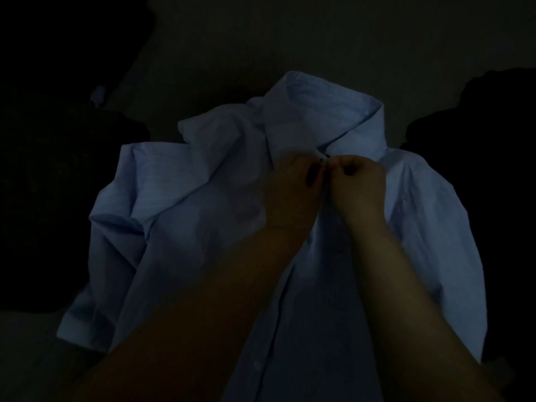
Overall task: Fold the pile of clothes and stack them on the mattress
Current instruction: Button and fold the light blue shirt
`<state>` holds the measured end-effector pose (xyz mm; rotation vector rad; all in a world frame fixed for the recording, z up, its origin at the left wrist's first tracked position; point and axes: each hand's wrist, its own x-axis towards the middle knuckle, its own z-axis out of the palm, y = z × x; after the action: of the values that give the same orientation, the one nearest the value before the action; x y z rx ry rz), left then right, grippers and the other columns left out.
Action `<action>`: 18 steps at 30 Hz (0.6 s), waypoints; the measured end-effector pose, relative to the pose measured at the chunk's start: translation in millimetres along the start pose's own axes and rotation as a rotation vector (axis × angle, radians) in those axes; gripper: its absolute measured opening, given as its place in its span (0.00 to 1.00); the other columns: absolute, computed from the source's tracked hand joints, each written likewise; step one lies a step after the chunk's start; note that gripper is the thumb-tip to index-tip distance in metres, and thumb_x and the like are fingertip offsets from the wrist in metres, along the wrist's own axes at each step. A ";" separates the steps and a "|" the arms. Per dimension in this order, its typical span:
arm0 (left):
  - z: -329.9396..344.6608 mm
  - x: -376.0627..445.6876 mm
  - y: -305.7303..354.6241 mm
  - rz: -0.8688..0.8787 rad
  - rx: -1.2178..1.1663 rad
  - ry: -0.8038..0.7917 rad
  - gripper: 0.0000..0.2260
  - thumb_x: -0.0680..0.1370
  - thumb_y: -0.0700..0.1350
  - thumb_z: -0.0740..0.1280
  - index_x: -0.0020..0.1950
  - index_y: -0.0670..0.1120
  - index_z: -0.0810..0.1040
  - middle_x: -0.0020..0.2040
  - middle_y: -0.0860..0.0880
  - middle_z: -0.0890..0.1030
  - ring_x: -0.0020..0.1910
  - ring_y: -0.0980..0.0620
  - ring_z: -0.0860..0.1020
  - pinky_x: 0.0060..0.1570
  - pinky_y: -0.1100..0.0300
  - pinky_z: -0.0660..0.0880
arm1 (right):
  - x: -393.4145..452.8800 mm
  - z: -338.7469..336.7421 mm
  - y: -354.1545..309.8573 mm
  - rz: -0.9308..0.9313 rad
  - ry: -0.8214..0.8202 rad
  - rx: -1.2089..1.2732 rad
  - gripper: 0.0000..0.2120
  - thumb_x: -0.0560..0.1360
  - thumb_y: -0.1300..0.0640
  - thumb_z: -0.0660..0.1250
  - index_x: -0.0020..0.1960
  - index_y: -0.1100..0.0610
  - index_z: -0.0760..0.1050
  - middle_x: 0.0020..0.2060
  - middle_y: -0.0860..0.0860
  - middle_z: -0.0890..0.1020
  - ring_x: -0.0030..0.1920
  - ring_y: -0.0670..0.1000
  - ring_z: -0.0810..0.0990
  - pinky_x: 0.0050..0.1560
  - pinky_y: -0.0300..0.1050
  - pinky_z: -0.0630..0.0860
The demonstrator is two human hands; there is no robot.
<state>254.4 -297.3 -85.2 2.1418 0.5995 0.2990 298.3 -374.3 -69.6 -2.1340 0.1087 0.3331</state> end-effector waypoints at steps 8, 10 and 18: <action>-4.4 5.2 10.9 -0.417 -0.345 -0.088 0.05 0.75 0.43 0.69 0.43 0.44 0.83 0.43 0.47 0.83 0.42 0.53 0.81 0.47 0.59 0.77 | -3.1 3.7 5.7 -0.062 0.014 0.087 0.08 0.77 0.67 0.59 0.52 0.57 0.70 0.37 0.41 0.74 0.36 0.36 0.73 0.38 0.23 0.70; -12.1 9.2 17.9 -0.664 -0.677 -0.212 0.09 0.77 0.39 0.66 0.37 0.41 0.80 0.34 0.46 0.81 0.31 0.57 0.79 0.36 0.65 0.77 | -9.0 3.1 9.8 -0.185 0.020 0.059 0.07 0.77 0.67 0.59 0.51 0.56 0.70 0.38 0.41 0.75 0.37 0.35 0.74 0.41 0.23 0.69; -46.4 10.1 -13.2 -0.328 -0.232 -0.255 0.09 0.78 0.45 0.65 0.50 0.41 0.81 0.45 0.48 0.81 0.45 0.53 0.78 0.46 0.64 0.73 | -15.2 -6.4 36.5 -0.241 -0.023 -0.117 0.07 0.76 0.58 0.66 0.55 0.56 0.76 0.49 0.47 0.76 0.47 0.41 0.74 0.47 0.24 0.67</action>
<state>239.7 -253.4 -68.2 1.7882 0.7161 -0.0820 277.5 -400.6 -91.4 -2.2290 -0.1850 0.2266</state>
